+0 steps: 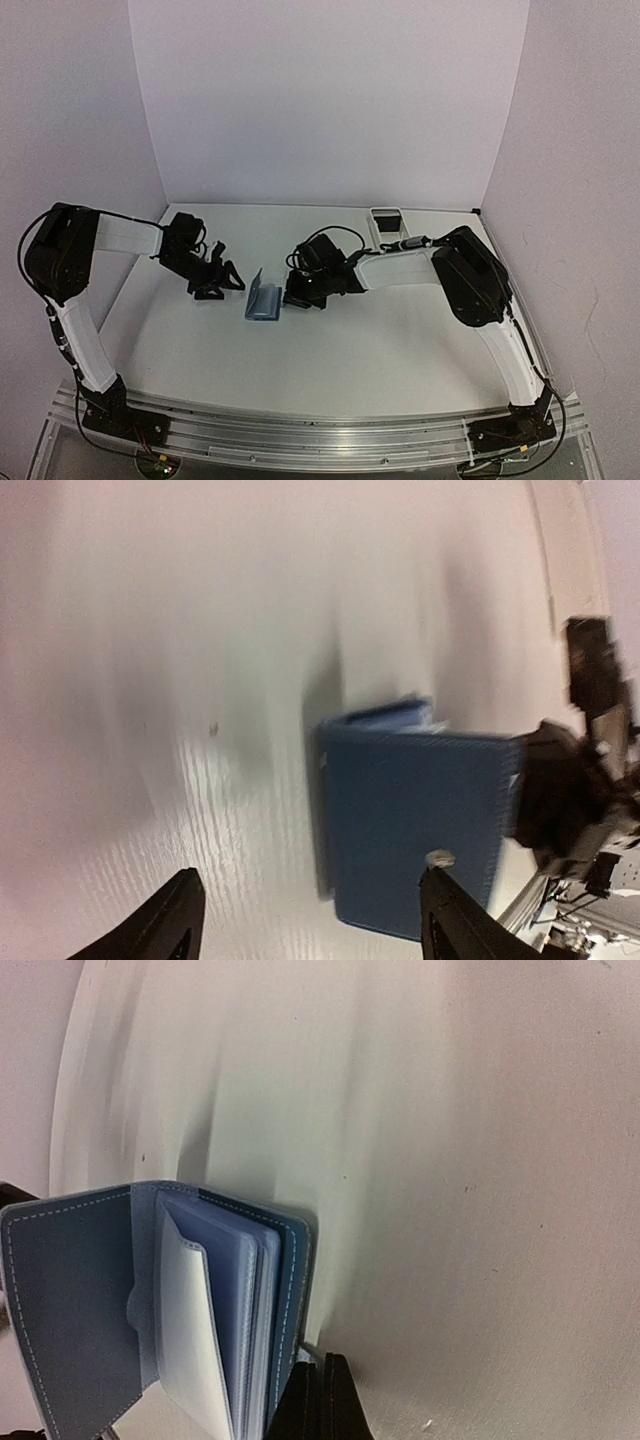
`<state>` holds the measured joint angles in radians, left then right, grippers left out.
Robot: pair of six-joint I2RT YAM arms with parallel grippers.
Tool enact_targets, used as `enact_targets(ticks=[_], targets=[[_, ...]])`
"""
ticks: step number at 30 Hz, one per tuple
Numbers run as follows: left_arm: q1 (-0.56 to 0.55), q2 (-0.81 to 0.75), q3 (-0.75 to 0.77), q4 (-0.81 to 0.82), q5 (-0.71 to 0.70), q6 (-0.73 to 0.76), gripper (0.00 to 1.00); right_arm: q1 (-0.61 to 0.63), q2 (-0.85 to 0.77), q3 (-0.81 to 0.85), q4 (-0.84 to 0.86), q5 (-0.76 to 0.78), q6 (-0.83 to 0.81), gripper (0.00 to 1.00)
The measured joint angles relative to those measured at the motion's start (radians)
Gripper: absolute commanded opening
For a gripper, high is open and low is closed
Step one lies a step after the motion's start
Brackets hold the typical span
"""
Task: Put the credit cards into the card holder
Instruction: Pick up the card holder from the center of the board.
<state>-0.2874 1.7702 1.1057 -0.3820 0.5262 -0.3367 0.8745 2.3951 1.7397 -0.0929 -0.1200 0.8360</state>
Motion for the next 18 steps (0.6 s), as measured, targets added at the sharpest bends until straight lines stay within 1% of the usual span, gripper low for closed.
enact_targets(ticks=[2, 3, 7, 9, 11, 13, 14, 15, 16, 18], targets=[[-0.012, 0.066, -0.051, -0.008, 0.029, -0.025, 0.77, -0.002, -0.003, -0.009, 0.01, -0.003, 0.0, 0.01], [-0.014, 0.076, -0.065, 0.002, 0.071, -0.03, 0.77, -0.002, -0.003, -0.011, 0.013, -0.006, 0.002, 0.01], [-0.055, 0.079, -0.079, 0.05, 0.102, -0.062, 0.77, -0.004, -0.004, -0.021, 0.035, -0.019, 0.005, 0.01], [-0.071, 0.088, -0.083, 0.077, 0.124, -0.072, 0.73, -0.005, -0.004, -0.03, 0.052, -0.029, 0.007, 0.01], [-0.088, 0.104, -0.084, 0.111, 0.149, -0.086, 0.6, -0.008, -0.004, -0.045, 0.084, -0.044, 0.009, 0.0], [-0.097, 0.122, -0.085, 0.134, 0.17, -0.102, 0.52, -0.011, -0.009, -0.069, 0.122, -0.059, 0.016, 0.0], [-0.099, 0.129, -0.086, 0.142, 0.187, -0.109, 0.45, -0.011, -0.011, -0.079, 0.135, -0.065, 0.021, 0.0], [-0.102, 0.14, -0.087, 0.154, 0.2, -0.114, 0.41, -0.016, -0.02, -0.106, 0.165, -0.072, 0.029, 0.0], [-0.102, 0.145, -0.087, 0.158, 0.208, -0.124, 0.32, -0.018, -0.026, -0.121, 0.181, -0.078, 0.037, 0.0], [-0.103, 0.159, -0.095, 0.174, 0.222, -0.132, 0.2, -0.026, -0.035, -0.159, 0.23, -0.098, 0.061, 0.0]])
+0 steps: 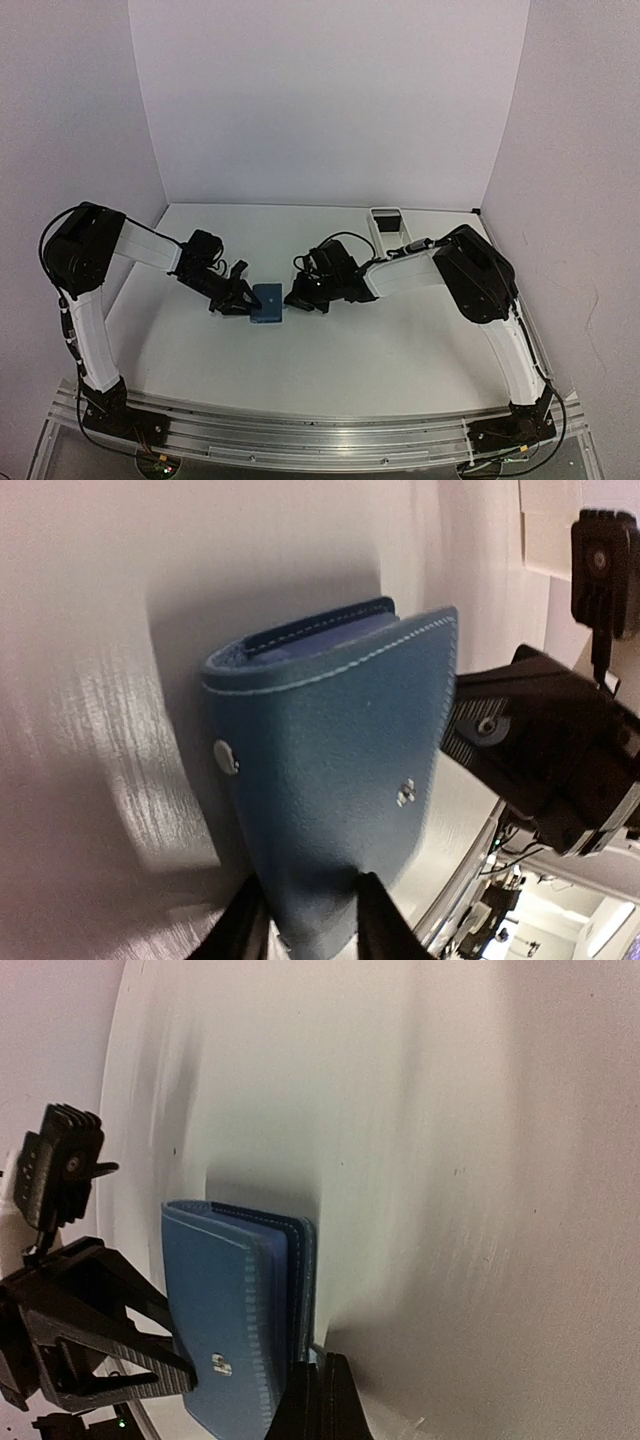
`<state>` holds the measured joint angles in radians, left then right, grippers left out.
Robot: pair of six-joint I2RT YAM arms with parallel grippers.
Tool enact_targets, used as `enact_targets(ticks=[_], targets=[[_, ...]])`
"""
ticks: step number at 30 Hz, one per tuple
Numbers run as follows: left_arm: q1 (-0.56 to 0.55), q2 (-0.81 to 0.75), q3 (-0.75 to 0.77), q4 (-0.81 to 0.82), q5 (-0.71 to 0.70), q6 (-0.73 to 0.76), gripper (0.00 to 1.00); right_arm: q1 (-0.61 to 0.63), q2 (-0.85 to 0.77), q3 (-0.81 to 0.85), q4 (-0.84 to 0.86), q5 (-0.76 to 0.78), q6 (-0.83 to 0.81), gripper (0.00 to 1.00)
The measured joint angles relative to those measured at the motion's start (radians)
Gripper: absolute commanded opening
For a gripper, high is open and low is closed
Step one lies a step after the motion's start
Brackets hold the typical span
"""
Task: Put the credit cards into the card holder
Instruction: Pick up the card holder from the center of the board.
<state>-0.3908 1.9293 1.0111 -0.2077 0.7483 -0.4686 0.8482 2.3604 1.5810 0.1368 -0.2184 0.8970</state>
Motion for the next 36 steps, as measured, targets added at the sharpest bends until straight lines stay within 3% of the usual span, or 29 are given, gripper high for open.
enact_targets(ticks=[5, 11, 17, 23, 25, 30, 33, 36], targets=[[0.0, 0.026, -0.008, 0.018, 0.044, -0.022, 0.02, -0.016, 0.0, -0.024, 0.052, -0.029, 0.025, 0.0], [0.003, 0.032, -0.011, 0.05, 0.093, -0.038, 0.0, -0.022, 0.0, -0.027, 0.06, -0.036, 0.031, 0.03], [0.002, 0.028, -0.008, 0.044, 0.115, 0.058, 0.0, -0.04, -0.035, -0.066, 0.076, -0.063, -0.023, 0.35], [-0.011, -0.066, 0.033, -0.042, 0.116, 0.378, 0.0, -0.111, -0.231, -0.122, 0.069, -0.139, -0.178, 0.62], [-0.014, -0.104, 0.038, -0.057, 0.116, 0.458, 0.0, -0.128, -0.301, -0.128, 0.075, -0.152, -0.224, 0.76], [-0.014, -0.221, 0.048, -0.087, 0.138, 0.672, 0.0, -0.156, -0.51, -0.178, 0.115, -0.177, -0.396, 0.89], [-0.015, -0.287, 0.049, -0.102, 0.158, 0.759, 0.0, -0.142, -0.566, -0.207, 0.121, -0.187, -0.497, 0.97], [-0.015, -0.36, 0.053, -0.118, 0.192, 0.839, 0.0, -0.096, -0.577, -0.209, 0.119, -0.208, -0.665, 0.98]])
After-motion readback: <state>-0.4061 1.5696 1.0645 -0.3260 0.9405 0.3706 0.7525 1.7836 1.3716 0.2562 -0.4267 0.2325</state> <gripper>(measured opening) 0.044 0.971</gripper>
